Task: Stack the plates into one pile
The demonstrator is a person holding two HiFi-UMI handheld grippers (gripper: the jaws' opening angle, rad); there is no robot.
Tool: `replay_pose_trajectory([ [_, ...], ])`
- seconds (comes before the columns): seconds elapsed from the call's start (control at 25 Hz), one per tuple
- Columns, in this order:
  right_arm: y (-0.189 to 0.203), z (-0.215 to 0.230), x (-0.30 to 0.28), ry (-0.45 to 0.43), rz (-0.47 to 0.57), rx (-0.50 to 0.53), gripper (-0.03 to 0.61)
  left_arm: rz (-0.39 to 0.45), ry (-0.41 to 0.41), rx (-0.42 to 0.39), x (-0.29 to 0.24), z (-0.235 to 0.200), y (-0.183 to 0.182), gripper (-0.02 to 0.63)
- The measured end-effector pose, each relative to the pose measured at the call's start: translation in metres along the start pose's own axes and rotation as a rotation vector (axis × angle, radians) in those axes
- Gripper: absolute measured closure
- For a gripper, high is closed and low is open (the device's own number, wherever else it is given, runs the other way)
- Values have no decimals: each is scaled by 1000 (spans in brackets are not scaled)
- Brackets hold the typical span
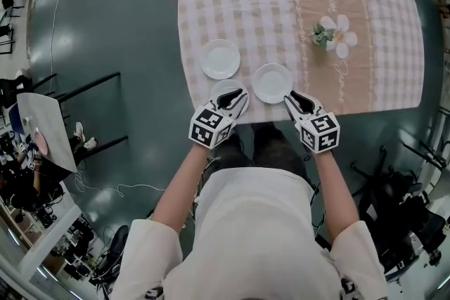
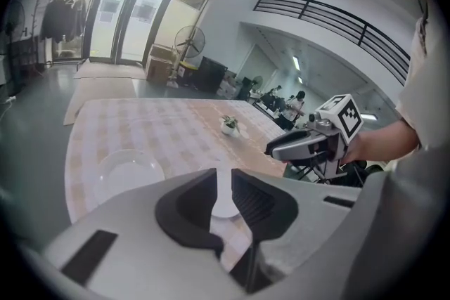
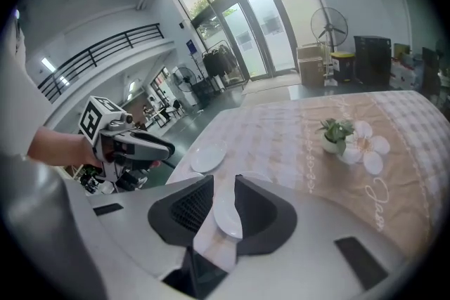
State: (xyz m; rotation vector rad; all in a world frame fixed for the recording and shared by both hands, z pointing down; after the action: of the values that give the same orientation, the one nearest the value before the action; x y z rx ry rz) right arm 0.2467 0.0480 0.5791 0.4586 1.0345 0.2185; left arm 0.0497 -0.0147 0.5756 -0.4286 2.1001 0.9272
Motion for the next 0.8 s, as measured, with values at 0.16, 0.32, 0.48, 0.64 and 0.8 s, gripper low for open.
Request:
replay_pose_trajectory([
  [0.16,15,16,-13,-7,-41,-17,465,-53,-4,-1,-26,-5,4,541],
  [0.32,30,34,-24,-4,-78,-41,465,-99,-16,-8,-47,-11,4,534],
  [0.48,44,50,-35,-5,-106,-74,465,-149,-15,-16,-68,-18,5,532],
  [0.64,60,61,-51,-9,-142,-100,465,-204,-25,-24,-88,-25,8,529],
  [0.8,73,69,-64,-7,-175,-126,465,-269,-41,-28,-108,-33,10,520],
])
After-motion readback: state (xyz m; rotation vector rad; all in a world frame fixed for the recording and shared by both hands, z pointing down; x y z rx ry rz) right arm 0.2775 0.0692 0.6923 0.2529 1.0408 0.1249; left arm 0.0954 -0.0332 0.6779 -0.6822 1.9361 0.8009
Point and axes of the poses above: the fingertips, and each gripper's own axes: x backward along the fingers, z to its right, y out of its underside, the point moved 6 cm from there along x, backward along the fingers, and after that the axes turned 12 degrees about -z, right-handed, at the moved point
